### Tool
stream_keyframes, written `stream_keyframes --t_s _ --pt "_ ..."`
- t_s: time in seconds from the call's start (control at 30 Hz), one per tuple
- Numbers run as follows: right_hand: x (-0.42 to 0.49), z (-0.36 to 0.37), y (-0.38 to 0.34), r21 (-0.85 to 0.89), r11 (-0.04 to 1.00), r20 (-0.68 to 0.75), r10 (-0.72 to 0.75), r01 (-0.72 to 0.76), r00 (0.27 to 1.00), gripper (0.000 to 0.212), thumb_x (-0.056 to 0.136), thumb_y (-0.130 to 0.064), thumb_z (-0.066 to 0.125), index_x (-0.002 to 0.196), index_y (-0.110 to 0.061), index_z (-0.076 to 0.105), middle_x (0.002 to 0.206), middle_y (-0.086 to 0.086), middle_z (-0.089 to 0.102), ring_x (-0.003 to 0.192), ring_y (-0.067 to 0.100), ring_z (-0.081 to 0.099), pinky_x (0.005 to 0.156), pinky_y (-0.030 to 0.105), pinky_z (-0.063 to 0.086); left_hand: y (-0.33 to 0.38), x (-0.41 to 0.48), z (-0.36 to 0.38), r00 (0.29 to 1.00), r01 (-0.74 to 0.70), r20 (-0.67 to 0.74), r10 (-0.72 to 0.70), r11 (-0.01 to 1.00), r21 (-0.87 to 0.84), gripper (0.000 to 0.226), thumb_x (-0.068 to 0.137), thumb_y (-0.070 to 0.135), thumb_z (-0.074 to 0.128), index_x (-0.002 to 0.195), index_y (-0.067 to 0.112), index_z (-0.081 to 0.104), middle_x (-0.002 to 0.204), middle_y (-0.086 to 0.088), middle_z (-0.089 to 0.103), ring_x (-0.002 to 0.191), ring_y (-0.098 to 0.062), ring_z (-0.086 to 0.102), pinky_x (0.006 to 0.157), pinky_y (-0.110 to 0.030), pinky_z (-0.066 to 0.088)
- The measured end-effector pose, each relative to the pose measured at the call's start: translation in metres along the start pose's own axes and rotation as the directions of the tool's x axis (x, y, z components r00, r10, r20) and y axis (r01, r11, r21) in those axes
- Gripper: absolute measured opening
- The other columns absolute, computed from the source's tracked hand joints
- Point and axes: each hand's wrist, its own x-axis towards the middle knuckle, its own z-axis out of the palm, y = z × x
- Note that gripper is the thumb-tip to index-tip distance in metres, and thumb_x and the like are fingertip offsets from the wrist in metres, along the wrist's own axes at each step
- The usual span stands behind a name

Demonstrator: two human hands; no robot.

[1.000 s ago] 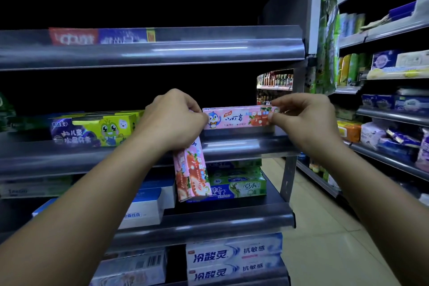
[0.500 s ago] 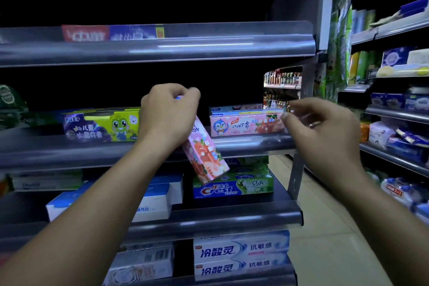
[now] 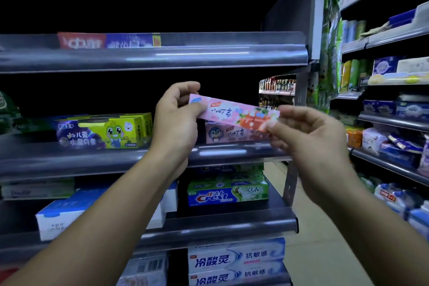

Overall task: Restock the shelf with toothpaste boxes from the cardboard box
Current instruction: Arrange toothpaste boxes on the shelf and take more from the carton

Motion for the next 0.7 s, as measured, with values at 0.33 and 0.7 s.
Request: stream_keyframes --t_s 0.33,0.7 --pt "0.066 -0.017 0.009 -0.403 0.904 -0.008 -0.162 0.145 0.987 0.012 0.083 -0.013 0.083 0.081 -0.022 0.075 0.076 -0.004 0.077 0.076 0.012 0.075 0.07 0.035 0.062 -0.004 0.026 -0.002 0.997 -0.081 0.046 0.068 0.917 0.39 0.04 0.07 0.006 0.092 0.093 0.029 0.069 0.094 0.002 0.077 0.082 -0.014 0.076 0.083 -0.039 0.063" --pt "0.069 -0.018 0.024 -0.538 0.842 0.014 -0.037 0.039 0.999 0.02 0.076 -0.009 0.088 0.089 -0.017 0.075 0.075 -0.001 0.077 0.071 0.012 0.076 0.063 0.031 0.061 -0.01 0.031 -0.011 0.997 -0.083 0.057 0.061 0.667 0.74 0.033 0.064 0.032 0.094 0.082 0.032 0.067 0.064 0.024 0.069 0.068 0.005 0.065 0.064 -0.02 0.049"
